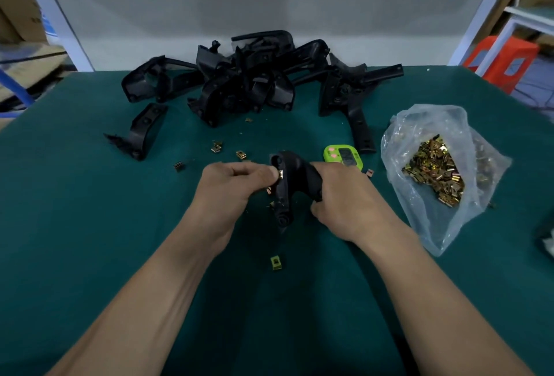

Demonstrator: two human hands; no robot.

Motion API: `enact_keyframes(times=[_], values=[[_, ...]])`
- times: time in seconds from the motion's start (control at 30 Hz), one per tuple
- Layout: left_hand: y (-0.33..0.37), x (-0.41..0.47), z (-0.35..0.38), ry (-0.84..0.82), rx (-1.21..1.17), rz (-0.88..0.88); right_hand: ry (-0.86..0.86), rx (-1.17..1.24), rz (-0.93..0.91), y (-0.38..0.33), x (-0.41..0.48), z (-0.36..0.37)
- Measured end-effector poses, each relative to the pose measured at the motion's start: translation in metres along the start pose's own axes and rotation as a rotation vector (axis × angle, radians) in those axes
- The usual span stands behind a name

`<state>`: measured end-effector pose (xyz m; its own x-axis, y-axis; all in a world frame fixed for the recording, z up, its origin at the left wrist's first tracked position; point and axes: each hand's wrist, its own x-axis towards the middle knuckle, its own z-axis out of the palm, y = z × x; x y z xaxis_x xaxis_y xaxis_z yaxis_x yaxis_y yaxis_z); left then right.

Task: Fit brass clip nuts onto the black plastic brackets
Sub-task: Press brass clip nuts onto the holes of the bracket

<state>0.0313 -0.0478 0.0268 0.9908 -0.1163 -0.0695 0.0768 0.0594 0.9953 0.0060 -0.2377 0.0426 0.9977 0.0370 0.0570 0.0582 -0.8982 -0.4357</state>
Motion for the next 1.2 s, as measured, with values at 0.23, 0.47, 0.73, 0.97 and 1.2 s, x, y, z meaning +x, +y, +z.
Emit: enact_keyframes(times=[0.23,0.47,0.73,0.97,1.2], values=[[0.0,-0.004,0.021,0.038,0.01,0.045,0.068,0.026,0.044,0.01,0.004,-0.001],[-0.014,-0.006,0.031,0.118,0.423,0.239,0.308,0.214,0.282,0.026,0.007,-0.008],[-0.02,-0.003,0.022,0.102,0.688,0.302,0.052,0.124,0.325,0.022,0.008,-0.006],[-0.024,-0.008,0.034,0.049,0.816,0.328,-0.035,0.177,0.35,0.025,0.011,-0.007],[-0.015,-0.012,0.029,-0.085,0.476,0.371,-0.178,0.895,0.215,0.017,0.003,-0.012]])
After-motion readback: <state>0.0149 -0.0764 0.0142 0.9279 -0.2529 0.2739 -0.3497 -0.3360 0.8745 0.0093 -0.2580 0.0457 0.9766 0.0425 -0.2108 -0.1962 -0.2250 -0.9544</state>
